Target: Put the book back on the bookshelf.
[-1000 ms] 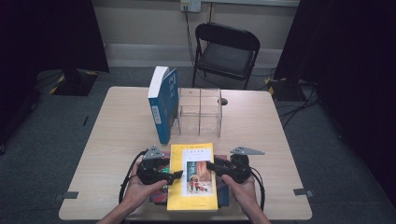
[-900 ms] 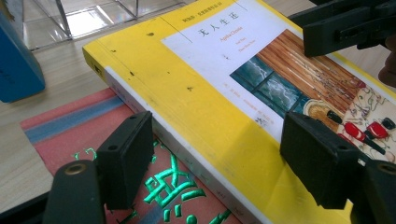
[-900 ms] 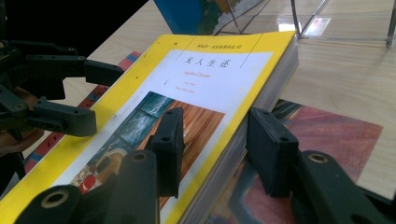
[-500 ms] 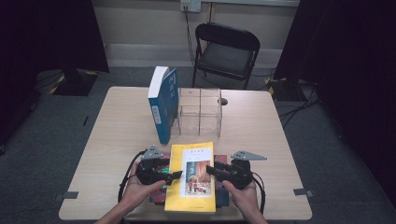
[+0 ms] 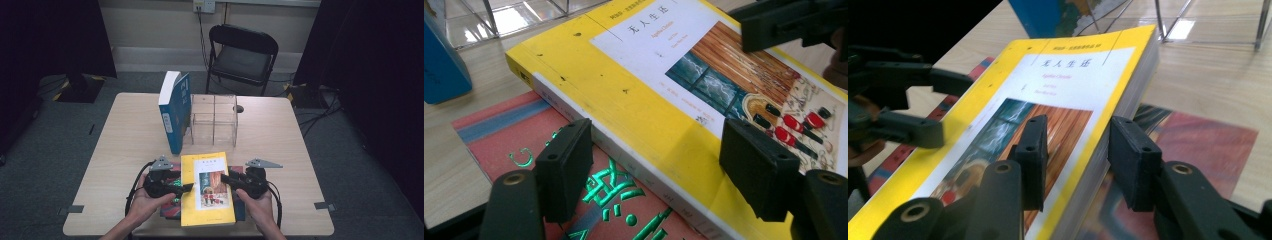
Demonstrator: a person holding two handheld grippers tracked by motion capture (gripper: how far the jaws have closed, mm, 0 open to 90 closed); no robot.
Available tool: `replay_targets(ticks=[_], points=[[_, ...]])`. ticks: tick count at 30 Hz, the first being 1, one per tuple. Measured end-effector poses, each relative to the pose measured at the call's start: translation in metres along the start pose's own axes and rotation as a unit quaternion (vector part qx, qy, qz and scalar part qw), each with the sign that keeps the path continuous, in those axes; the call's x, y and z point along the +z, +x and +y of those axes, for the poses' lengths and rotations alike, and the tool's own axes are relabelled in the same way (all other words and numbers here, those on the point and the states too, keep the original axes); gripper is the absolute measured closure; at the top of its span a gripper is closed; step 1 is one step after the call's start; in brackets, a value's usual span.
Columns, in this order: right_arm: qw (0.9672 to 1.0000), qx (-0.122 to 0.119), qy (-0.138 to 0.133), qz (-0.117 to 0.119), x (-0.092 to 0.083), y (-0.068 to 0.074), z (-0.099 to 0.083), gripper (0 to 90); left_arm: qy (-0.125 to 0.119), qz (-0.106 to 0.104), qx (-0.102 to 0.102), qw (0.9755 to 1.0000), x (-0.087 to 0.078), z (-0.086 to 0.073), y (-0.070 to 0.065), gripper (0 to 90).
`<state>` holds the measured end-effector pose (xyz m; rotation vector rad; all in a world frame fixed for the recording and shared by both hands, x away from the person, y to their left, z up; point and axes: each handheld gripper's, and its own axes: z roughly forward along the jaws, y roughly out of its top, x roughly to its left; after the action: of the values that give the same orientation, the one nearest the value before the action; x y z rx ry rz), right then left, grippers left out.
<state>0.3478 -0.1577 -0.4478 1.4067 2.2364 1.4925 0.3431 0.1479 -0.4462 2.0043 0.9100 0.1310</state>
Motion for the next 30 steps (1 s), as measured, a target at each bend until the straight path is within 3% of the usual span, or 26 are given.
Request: replay_targets(ticks=[3,6,7,8,13,18,25,30], points=[[1.0000,-0.004,-0.002,-0.006,0.005,-0.004,0.004,61.2,-0.001,-0.002,-0.004,1.0000,0.000,0.000,0.000,30.5],[0.9993,-0.024,-0.006,-0.026,0.006,-0.003,0.004,52.1,-0.002,-0.004,-0.007,1.0000,-0.001,-0.001,0.001,32.1],[0.9982,-0.040,-0.010,-0.043,0.006,-0.001,0.003,49.2,-0.003,-0.004,-0.007,1.0000,-0.001,-0.001,0.001,32.4],[0.9982,-0.040,-0.010,-0.043,0.006,-0.001,0.003,49.2,-0.003,-0.004,-0.007,1.0000,-0.001,-0.001,0.001,32.3],[0.9999,-0.006,0.001,-0.010,0.012,-0.001,0.001,49.7,-0.002,-0.003,-0.006,1.0000,-0.001,-0.001,0.001,32.3],[0.9999,-0.004,-0.009,-0.014,0.006,0.001,0.003,58.0,-0.002,-0.003,-0.006,1.0000,-0.001,-0.001,0.001,32.3],[0.9995,0.008,-0.028,0.006,-0.001,0.003,0.007,60.6,-0.002,0.002,-0.007,1.0000,-0.001,-0.001,-0.001,32.0],[0.9997,0.008,-0.020,0.014,-0.005,0.007,0.005,60.9,-0.003,0.001,-0.009,1.0000,0.000,-0.001,-0.001,31.8]])
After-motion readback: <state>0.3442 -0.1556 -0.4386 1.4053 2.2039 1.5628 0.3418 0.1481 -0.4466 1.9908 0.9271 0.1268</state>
